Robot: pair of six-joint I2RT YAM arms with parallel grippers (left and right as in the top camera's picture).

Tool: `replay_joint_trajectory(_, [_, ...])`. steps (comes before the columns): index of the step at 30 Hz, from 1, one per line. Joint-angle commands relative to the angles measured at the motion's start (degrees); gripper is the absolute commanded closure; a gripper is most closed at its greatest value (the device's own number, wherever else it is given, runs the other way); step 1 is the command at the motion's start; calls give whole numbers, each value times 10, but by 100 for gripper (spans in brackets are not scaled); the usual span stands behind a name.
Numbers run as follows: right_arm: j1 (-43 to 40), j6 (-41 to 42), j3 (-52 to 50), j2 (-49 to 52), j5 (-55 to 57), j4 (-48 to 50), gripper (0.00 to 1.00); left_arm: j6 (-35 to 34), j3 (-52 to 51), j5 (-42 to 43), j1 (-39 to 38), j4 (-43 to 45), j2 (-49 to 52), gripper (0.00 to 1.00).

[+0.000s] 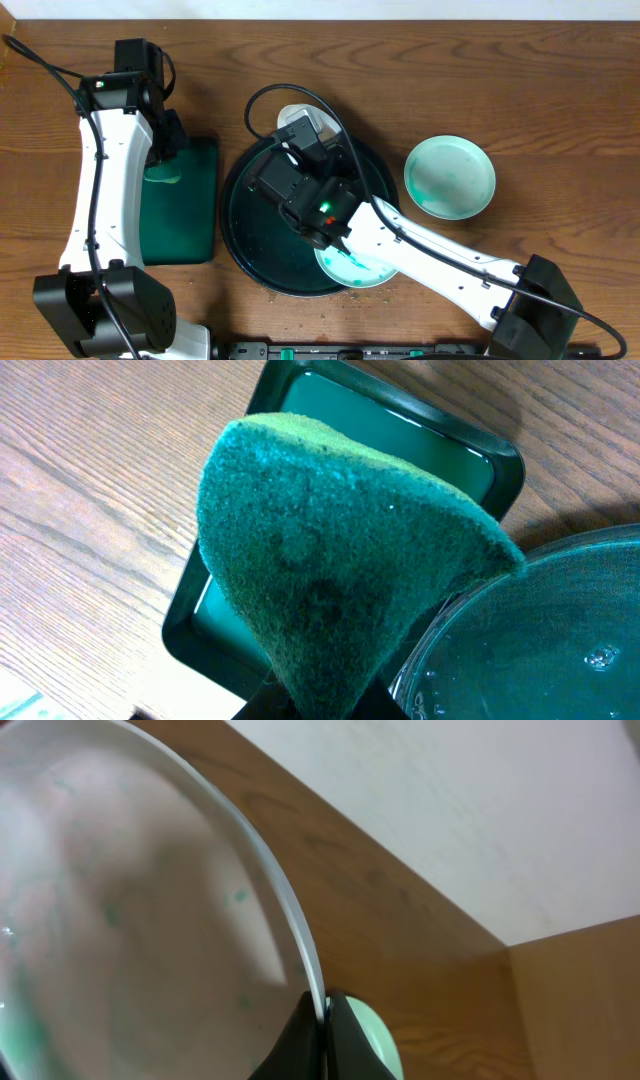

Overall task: Clean dirty plates on tray and stack at the side
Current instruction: 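Lift the plate with the right gripper and stack it on the side plate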

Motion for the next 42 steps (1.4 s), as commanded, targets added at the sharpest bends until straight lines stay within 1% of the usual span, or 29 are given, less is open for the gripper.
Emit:
replay_joint_trajectory(1, [-4, -18, 0, -17, 77, 4, 99, -5, 9, -10, 3, -2, -2, 93])
replay_joint_trajectory(4, [-4, -19, 0, -17, 96, 5, 99, -5, 9, -10, 3, -2, -2, 93])
replay_joint_trajectory(7, [-4, -19, 0, -17, 59, 2, 99, -5, 9, -10, 3, -2, -2, 93])
replay_joint_trajectory(10, [-4, -19, 0, -17, -11, -2, 99, -5, 9, -10, 3, -2, -2, 93])
replay_joint_trajectory(13, [-7, -18, 0, -17, -123, -7, 99, -5, 9, -10, 3, -2, -2, 92])
replay_joint_trajectory(17, [-27, 5, 0, -17, -229, -11, 99, -5, 9, -10, 3, -3, -2, 93])
replay_joint_trajectory(23, [-82, 16, 0, -18, -365, -12, 99, -5, 9, -10, 3, -6, -2, 93])
replay_joint_trajectory(27, [-131, 16, 0, -22, -475, -12, 99, -5, 9, -10, 3, -6, -2, 93])
replay_joint_trajectory(31, [-179, 16, 0, -30, -561, -12, 99, -5, 9, -10, 3, -6, -2, 93])
replay_joint_trajectory(42, [-307, 24, 0, -50, -733, -23, 99, -5, 9, -10, 2, -6, -2, 92])
